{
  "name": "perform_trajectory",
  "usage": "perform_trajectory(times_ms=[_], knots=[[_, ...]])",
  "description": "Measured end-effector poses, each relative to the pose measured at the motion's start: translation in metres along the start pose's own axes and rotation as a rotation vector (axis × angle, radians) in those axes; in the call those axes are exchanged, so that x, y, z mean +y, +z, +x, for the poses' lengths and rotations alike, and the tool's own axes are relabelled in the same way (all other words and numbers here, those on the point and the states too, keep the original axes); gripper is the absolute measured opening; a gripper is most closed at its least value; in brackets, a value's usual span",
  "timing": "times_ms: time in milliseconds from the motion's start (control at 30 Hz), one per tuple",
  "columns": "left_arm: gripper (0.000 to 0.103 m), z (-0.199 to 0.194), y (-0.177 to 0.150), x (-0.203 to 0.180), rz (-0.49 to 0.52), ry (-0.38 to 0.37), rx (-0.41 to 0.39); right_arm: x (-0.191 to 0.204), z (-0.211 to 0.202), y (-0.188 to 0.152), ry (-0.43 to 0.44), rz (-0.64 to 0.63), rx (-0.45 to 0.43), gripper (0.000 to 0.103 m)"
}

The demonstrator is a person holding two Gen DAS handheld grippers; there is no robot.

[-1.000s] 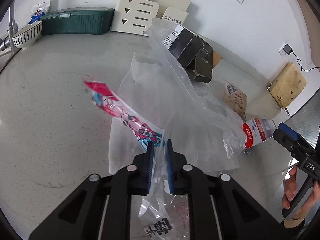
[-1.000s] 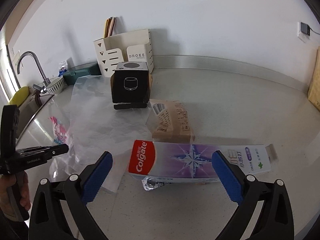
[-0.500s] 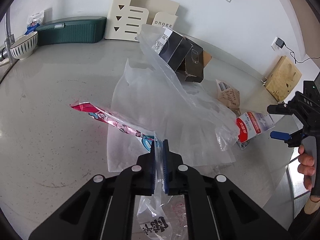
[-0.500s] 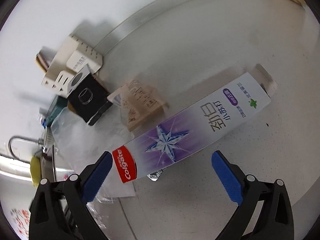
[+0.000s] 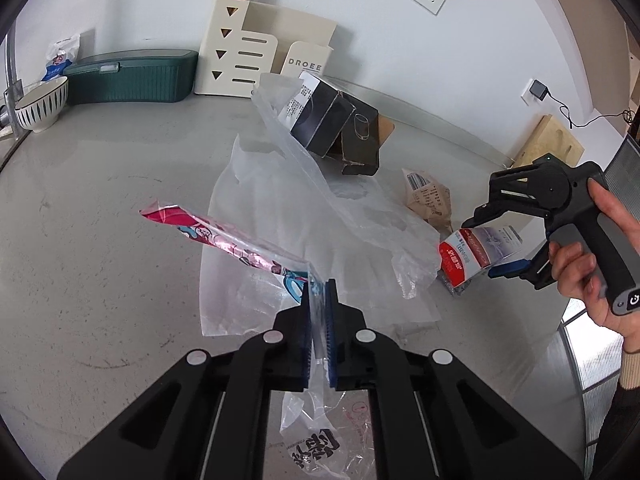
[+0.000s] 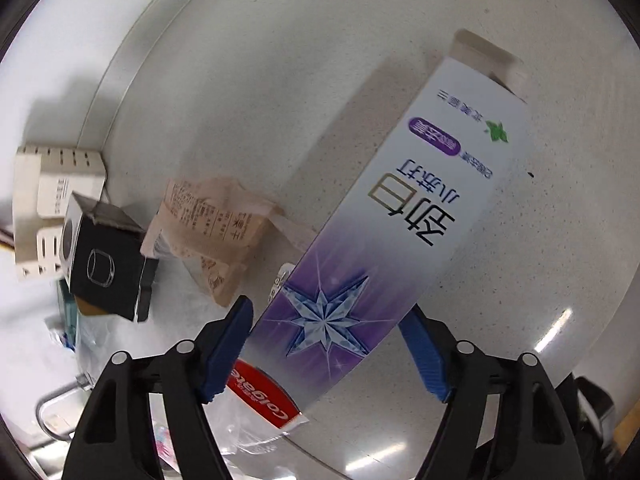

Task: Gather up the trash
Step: 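Grasp the Colgate toothpaste box with the right gripper, then lift the toothpaste box with the right gripper while the left gripper holds the plastic bag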

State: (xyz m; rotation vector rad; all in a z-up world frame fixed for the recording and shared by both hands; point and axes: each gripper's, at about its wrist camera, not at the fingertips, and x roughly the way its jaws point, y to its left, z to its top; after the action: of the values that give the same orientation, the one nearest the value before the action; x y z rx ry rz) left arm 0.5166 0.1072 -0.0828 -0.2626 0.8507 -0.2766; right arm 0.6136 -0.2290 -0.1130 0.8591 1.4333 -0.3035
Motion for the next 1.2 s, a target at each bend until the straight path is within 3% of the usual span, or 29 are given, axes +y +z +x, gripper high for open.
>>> perform_trajectory(times_ms=[267,600,1200], knots=[[0.007,-0.011,-0.008,0.004,-0.004,-0.011,-0.009,-0.010,-0.013,-0.001,-0.007,-0.030,-0.071,0.056],[0.007,-0.037,-0.020,-0.004,-0.010,-0.042,-0.035,-0.033,-0.032,-0.012,0.090,-0.149,-0.098,0.053],[0.007,-0.115,-0.060,-0.037,-0.011,-0.034,-0.067,-0.085,-0.101,-0.089,0.230,-0.339,-0.137,0.053]])
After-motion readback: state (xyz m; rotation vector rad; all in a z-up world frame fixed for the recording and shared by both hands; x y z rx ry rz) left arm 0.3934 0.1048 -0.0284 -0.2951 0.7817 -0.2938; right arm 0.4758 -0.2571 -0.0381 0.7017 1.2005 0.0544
